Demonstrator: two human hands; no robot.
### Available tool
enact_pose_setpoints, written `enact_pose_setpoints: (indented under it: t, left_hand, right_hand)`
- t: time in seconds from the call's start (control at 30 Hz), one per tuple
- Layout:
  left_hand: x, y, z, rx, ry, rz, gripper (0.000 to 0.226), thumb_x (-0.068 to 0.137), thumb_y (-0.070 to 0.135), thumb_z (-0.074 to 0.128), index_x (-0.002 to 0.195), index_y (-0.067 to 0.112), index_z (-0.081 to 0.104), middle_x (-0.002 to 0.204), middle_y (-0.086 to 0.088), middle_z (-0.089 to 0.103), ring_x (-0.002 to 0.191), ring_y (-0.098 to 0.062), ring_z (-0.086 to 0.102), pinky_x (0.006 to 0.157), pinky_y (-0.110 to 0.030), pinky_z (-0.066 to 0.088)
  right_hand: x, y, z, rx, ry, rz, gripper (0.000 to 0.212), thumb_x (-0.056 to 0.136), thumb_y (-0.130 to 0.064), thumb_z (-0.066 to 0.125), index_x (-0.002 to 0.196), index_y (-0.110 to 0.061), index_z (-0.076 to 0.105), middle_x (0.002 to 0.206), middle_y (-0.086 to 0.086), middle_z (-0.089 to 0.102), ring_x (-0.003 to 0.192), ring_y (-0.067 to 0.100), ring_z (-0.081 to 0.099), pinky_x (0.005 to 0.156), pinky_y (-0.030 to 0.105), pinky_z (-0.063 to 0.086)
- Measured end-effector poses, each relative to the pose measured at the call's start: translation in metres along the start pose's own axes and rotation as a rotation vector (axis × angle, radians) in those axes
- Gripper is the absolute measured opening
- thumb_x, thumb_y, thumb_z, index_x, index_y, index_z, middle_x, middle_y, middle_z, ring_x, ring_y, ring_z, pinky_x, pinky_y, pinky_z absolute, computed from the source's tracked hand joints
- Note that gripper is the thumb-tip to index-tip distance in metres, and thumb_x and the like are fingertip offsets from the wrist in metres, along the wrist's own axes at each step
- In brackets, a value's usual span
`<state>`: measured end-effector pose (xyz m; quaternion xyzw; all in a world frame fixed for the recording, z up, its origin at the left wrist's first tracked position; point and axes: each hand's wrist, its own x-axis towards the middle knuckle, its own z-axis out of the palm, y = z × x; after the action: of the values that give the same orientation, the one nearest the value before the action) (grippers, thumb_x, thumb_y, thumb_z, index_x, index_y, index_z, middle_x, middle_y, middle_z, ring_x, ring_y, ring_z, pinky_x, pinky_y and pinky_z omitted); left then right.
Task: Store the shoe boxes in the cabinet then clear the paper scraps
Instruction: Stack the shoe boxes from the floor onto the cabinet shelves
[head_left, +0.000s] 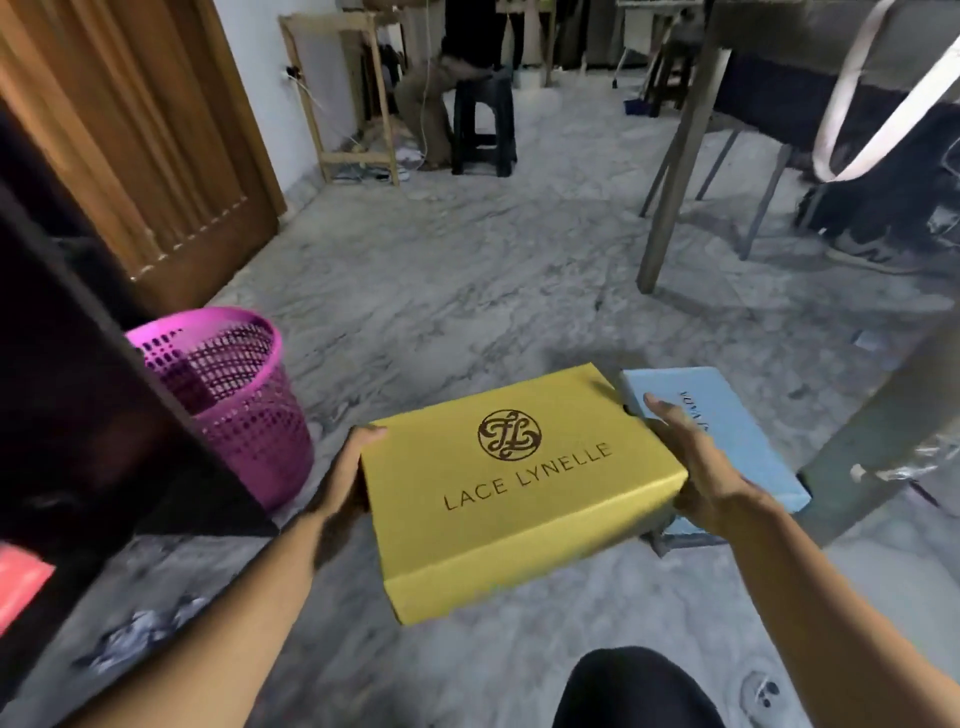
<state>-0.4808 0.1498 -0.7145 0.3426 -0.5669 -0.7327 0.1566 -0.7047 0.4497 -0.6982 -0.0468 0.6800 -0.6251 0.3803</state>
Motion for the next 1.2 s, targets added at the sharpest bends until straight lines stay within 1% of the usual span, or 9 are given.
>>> enact_pose_setpoints:
  t: [0.13,0.27,0.37,0.47,0.6,0.77,0.87,1.03,1.2]
  left_hand:
    - [-0.037,0.021,-0.062,0.046,-0.030,0.030,0.037,0.092,0.043,0.052,0.086,0.016,0.076,0.078,-0.010,0.071,0.060,-0.018,0.067,0.062,-0.033,0.049]
    - [-0.085,0.052,-0.135,-0.037,0.030,0.059,0.043,0.108,0.037,0.039,0.110,0.011,0.073,0.095,-0.011,0.075,0.078,-0.018,0.072,0.074,-0.032,0.058]
    - [-0.122,0.074,-0.192,-0.217,0.139,0.094,0.056,0.103,0.056,0.044,0.081,0.018,0.078,0.074,-0.006,0.075,0.066,-0.019,0.071,0.070,-0.036,0.053]
    - [-0.162,0.085,-0.256,-0.505,0.258,0.075,0.056,0.097,0.067,0.053,0.088,0.017,0.076,0.080,-0.011,0.076,0.075,-0.032,0.070,0.074,-0.043,0.052]
    - [-0.200,0.071,-0.313,-0.672,0.525,0.192,0.065,0.101,0.066,0.037,0.110,0.016,0.078,0.114,-0.021,0.075,0.094,-0.033,0.074,0.084,-0.045,0.061]
    - [-0.229,0.067,-0.339,-0.763,0.696,0.231,0.059,0.082,0.069,0.069,0.117,0.021,0.066,0.115,-0.017,0.073,0.094,-0.034,0.074,0.085,-0.044,0.058]
    - [-0.238,0.086,-0.337,-0.694,0.677,0.354,0.081,0.067,0.068,0.085,0.137,0.036,0.059,0.125,-0.010,0.071,0.094,-0.034,0.077,0.082,-0.050,0.061]
    - [-0.226,0.130,-0.322,-0.316,0.827,0.532,0.102,0.073,0.042,0.090,0.156,0.041,0.028,0.148,-0.004,0.054,0.107,-0.015,0.066,0.062,-0.018,0.060]
    - [-0.224,0.150,-0.355,0.318,1.010,0.505,0.113,0.054,0.081,0.075,0.152,0.041,0.037,0.152,0.000,0.041,0.137,-0.017,0.046,0.115,-0.043,0.044]
  right_hand:
    - [-0.020,-0.013,0.072,0.026,-0.300,0.015,0.047,0.075,-0.036,0.072,0.113,-0.007,0.069,0.091,0.016,0.078,0.071,0.025,0.075,0.057,0.029,0.059]
    - [-0.041,-0.029,0.155,0.054,-0.362,-0.023,0.066,0.063,-0.024,0.078,0.122,-0.004,0.057,0.072,0.011,0.074,0.056,0.022,0.071,0.049,0.027,0.056]
    - [-0.056,-0.030,0.216,0.114,-0.381,-0.057,0.100,0.032,-0.038,0.096,0.118,-0.004,0.058,0.074,0.010,0.073,0.059,0.024,0.071,0.058,0.033,0.057]
    - [-0.072,-0.023,0.283,0.153,-0.475,-0.057,0.080,0.061,-0.034,0.080,0.132,-0.008,0.055,0.104,0.021,0.074,0.082,0.034,0.074,0.077,0.045,0.055]
    - [-0.093,-0.013,0.376,0.176,-0.503,-0.145,0.091,0.057,-0.050,0.088,0.134,-0.013,0.055,0.133,0.023,0.065,0.115,0.044,0.065,0.095,0.063,0.052]
    - [-0.119,-0.009,0.487,0.289,-0.451,-0.173,0.066,0.082,-0.045,0.078,0.136,-0.021,0.048,0.115,0.015,0.071,0.084,0.025,0.071,0.065,0.042,0.059]
    - [-0.140,-0.020,0.551,0.331,-0.442,-0.184,0.076,0.079,-0.043,0.085,0.138,-0.030,0.039,0.121,0.009,0.068,0.098,0.022,0.069,0.085,0.052,0.059]
    - [-0.151,-0.044,0.626,0.268,-0.278,-0.151,0.096,0.067,-0.055,0.088,0.139,-0.039,0.027,0.110,0.000,0.057,0.106,0.028,0.061,0.100,0.053,0.054]
    - [-0.145,-0.060,0.695,0.103,-0.241,-0.137,0.111,0.057,-0.069,0.084,0.145,-0.040,0.023,0.127,0.014,0.055,0.111,0.038,0.061,0.099,0.052,0.055]
